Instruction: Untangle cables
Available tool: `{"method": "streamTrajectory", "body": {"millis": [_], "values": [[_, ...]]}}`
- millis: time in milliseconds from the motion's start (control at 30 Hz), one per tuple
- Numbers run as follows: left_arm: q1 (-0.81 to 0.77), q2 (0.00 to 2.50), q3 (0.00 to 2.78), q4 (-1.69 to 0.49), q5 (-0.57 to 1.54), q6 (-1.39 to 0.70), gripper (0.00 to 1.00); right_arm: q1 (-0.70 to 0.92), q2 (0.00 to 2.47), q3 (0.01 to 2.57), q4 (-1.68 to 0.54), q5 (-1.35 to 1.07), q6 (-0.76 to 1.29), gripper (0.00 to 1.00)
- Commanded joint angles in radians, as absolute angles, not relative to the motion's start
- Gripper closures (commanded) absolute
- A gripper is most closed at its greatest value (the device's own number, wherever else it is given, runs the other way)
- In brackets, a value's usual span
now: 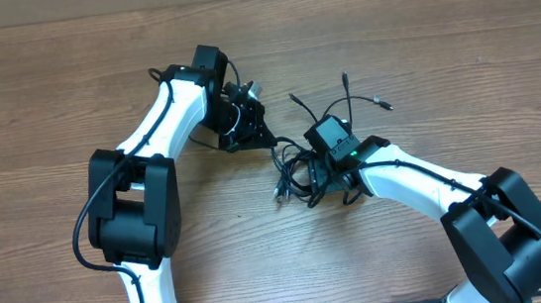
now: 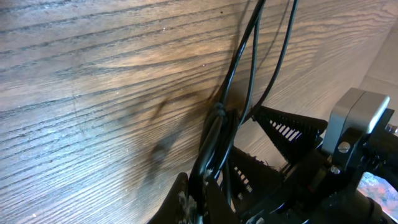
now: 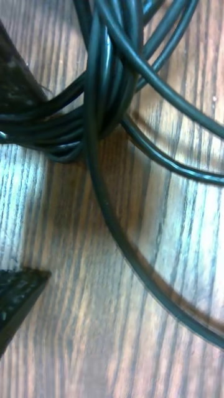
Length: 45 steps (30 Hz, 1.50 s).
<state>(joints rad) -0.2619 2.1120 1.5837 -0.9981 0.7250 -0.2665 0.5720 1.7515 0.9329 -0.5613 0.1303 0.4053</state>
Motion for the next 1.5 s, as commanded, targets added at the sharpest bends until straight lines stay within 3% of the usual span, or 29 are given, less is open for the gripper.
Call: {"method": "streamTrajectory", "body": {"millis": [0,200,467,600,633,667,800,900,1200,1467], "values": [[-0.278,2.113,1.583,-0.991,0.686,-0.265,0.96,0.565,1.810,0.887,-0.602,0.080,0.388,0.16],[-0.335,2.113,1.555,-0.990,0.639,-0.198,0.96,0.532,1.806,1.029,-0.755,-0.041,0.370,0.07],[-0.410,2.113,1.532,-0.990,0.485,-0.176,0.96,0.442,1.806,1.250,-0.985,-0.262,0.332,0.06],[-0.440,2.113,1.515,-0.990,0.483,-0.176,0.91,0.397,1.806,1.271,-1.036,-0.326,0.332,0.06],[-0.454,2.113,1.511,-0.991,0.483,-0.175,0.82,0.372,1.807,1.271,-1.054,-0.324,0.332,0.06],[-0.461,2.113,1.509,-0.992,0.483,-0.175,0.79,0.361,1.807,1.271,-1.058,-0.323,0.333,0.08],[-0.485,2.114,1.505,-0.994,0.482,-0.176,0.69,0.329,1.808,1.267,-1.059,-0.323,0.347,0.34],[-0.498,2.115,1.505,-0.993,0.483,-0.179,0.63,0.330,1.808,1.249,-1.058,-0.291,0.348,0.45],[-0.532,2.122,1.484,-0.980,0.482,-0.199,0.63,0.331,1.808,1.113,-0.991,-0.255,0.351,0.58],[-0.557,2.122,1.340,-0.834,0.482,-0.283,0.64,0.331,1.808,0.994,-0.897,-0.229,0.364,0.69]]}}
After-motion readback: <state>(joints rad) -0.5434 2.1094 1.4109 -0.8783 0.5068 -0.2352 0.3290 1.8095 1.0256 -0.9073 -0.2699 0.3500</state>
